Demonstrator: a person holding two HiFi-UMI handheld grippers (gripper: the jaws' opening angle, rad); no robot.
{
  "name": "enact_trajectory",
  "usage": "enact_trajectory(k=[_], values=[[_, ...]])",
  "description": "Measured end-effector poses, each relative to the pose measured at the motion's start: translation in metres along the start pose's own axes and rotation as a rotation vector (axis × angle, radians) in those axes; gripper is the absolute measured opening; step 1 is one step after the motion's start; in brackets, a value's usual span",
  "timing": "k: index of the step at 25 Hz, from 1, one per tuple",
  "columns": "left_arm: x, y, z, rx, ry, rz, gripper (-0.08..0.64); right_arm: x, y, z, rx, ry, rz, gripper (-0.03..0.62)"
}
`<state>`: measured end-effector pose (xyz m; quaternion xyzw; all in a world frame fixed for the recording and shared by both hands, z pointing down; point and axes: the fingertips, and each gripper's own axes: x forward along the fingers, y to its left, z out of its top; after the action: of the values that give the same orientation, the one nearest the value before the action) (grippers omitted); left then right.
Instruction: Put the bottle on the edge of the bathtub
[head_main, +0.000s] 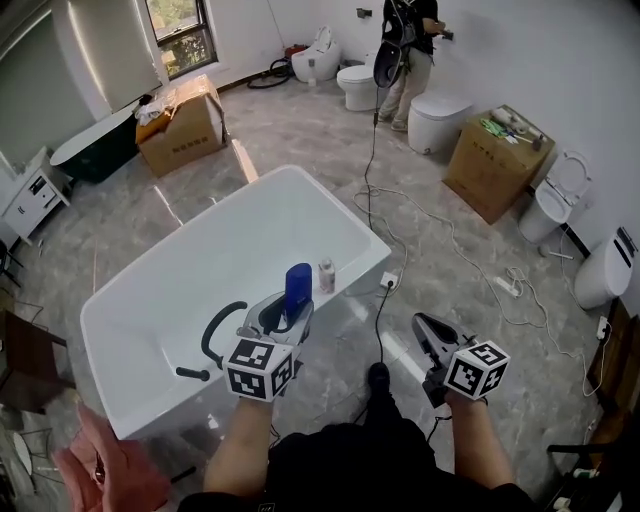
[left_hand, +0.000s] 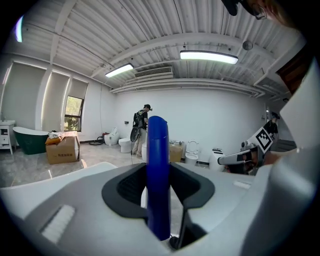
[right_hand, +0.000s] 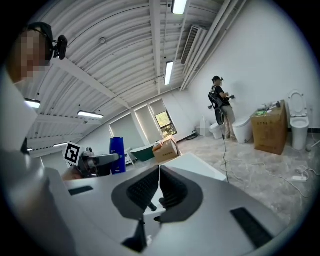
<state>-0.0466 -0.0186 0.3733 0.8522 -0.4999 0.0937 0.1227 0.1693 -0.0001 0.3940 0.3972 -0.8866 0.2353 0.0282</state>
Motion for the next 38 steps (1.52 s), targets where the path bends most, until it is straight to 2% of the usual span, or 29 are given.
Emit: enact_trajectory(k=[10,13,16,18,26,32,38], values=[[0.084,0.027,0.036,-0.057,0.011,0.177,0.156,0.084,-0.089,0.065,0.004,0.065,0.192,0.012],[0.095,0.032,0.04,-0.077,0.005,0.239,0.156,0.1,-0.101,0.071,-0.012,0.097,0.26,0.012],[0.098,0.039,0.044,-0.084,-0.013,0.286,0.156,0.119,-0.112,0.072,-0.018,0.129,0.288,0.012],[0.098,0.045,0.046,-0.088,-0.014,0.305,0.156,0.13,-0.11,0.074,-0.002,0.14,0.31,0.012],[0.101,0.067,0.046,-0.103,-0.034,0.328,0.156,0.172,-0.086,0.079,-0.049,0.194,0.374,0.012],[0.098,0.093,0.017,-0.162,-0.002,0.333,0.156,0.196,-0.064,0.066,-0.069,0.256,0.393,0.012],[0.106,0.118,-0.029,-0.224,0.054,0.348,0.156,0.213,-0.065,0.036,-0.055,0.334,0.382,0.012]])
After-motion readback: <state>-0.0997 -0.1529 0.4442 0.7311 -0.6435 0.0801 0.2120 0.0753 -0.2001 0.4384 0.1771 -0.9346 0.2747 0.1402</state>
